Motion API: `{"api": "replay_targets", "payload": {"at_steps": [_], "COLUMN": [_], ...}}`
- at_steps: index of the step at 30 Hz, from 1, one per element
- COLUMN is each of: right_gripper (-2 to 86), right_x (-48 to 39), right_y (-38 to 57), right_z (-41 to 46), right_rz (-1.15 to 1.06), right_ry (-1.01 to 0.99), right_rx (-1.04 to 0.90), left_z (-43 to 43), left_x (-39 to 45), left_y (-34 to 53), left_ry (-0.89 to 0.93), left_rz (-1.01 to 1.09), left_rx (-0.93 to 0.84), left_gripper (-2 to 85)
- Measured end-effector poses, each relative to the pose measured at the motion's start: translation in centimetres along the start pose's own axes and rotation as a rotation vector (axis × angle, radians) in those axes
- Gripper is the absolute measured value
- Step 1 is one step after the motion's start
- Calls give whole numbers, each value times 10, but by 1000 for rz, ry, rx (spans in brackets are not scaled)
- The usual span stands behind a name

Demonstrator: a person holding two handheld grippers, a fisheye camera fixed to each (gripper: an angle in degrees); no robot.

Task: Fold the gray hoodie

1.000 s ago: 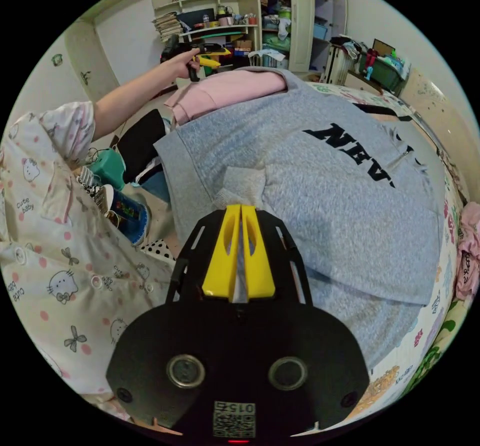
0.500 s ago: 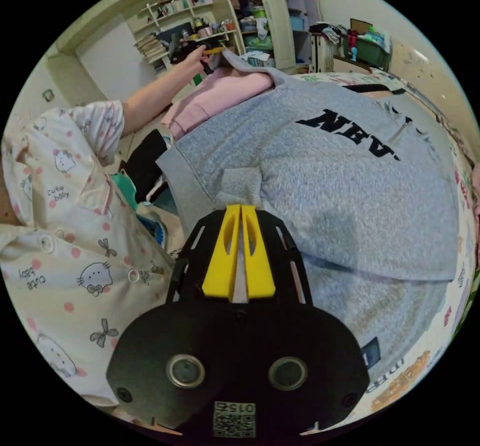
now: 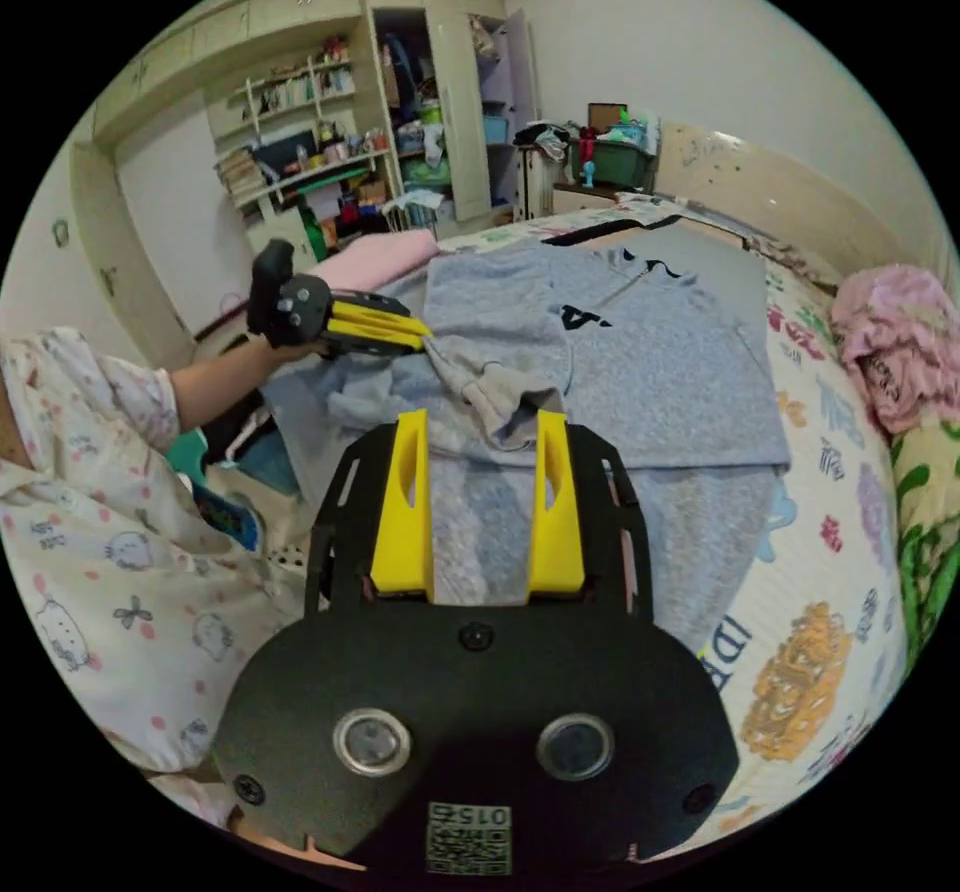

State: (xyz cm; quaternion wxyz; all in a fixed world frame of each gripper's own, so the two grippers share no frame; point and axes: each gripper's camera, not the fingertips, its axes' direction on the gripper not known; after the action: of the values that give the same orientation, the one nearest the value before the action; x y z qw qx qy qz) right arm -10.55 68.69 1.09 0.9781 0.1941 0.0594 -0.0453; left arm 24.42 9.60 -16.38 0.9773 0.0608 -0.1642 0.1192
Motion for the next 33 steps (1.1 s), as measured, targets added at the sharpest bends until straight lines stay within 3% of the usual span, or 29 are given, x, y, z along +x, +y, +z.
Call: {"api": "replay_targets", "payload": {"at_steps": [5, 9, 14, 19, 24, 27, 33], "right_gripper": [137, 70, 43, 39, 39, 39, 50], "right_x": [-11, -7, 1, -1, -20, -28, -28], "right_y": [-28, -30, -12, 3, 15, 31, 31], "right_z": [63, 60, 17, -26, -27, -3, -36], "right_rz": [-79, -61, 11, 91, 109, 156, 184], "right_ry": [172, 43, 39, 28, 47, -5, -132], "right_rx": [-175, -165, -88, -16, -113, -206, -143], "left_z": [-4, -26, -44, 27, 127, 134, 145], "left_x": [-7, -38, -123, -193, -218, -218, -226], "left_y": [-31, -40, -39, -68, -76, -77, -70], "left_ry": [21, 15, -241, -306, -278, -269, -221], "left_rz": [-71, -192, -330, -319, -290, -298, -336], "left_rx": [-3, 19, -7, -235, -520, -517, -510], "left_gripper": [17, 37, 62, 82, 32, 15, 7]}}
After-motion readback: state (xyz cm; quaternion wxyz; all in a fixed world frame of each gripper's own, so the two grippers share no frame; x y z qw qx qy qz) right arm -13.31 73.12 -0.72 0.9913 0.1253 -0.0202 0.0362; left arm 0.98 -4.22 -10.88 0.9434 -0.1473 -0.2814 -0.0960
